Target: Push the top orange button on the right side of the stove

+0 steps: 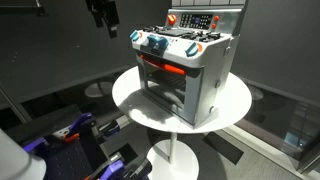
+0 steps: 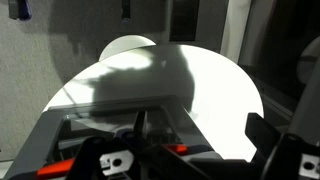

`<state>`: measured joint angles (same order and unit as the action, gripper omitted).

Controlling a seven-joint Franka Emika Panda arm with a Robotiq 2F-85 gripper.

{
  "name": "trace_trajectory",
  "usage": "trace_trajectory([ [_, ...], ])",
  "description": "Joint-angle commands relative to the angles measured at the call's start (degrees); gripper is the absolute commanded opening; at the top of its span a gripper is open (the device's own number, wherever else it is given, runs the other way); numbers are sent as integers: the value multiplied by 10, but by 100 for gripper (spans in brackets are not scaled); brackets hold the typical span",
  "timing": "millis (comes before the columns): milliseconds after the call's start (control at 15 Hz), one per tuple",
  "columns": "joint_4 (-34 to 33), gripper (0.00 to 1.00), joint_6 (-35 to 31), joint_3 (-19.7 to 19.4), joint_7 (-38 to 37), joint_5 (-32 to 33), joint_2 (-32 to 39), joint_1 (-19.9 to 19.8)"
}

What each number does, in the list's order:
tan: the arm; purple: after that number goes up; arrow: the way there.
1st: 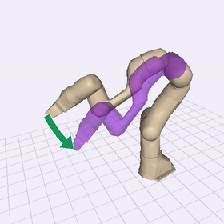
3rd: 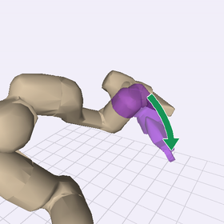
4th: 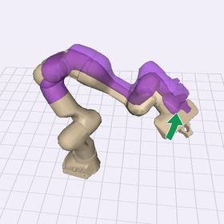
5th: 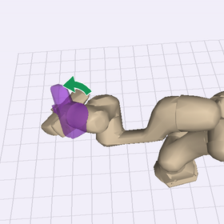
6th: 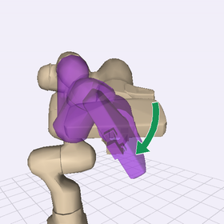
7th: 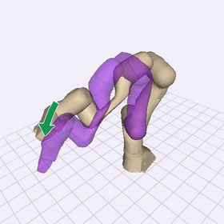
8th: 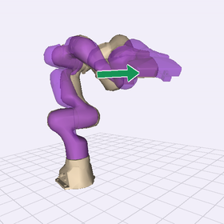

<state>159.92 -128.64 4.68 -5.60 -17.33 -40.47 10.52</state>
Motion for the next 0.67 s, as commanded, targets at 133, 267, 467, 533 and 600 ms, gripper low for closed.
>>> trace_trajectory([
  [133, -1, 100, 3, 1, 1, -1, -1, -2],
  [267, -5, 100, 0, 2, -1, 3, 3, -6],
  [467, -31, 100, -12, 0, -3, 17, 23, -25],
  [533, -40, 100, -17, -1, -3, 22, 29, -31],
  [600, -51, 100, -24, -2, -3, 28, 40, -39],
])
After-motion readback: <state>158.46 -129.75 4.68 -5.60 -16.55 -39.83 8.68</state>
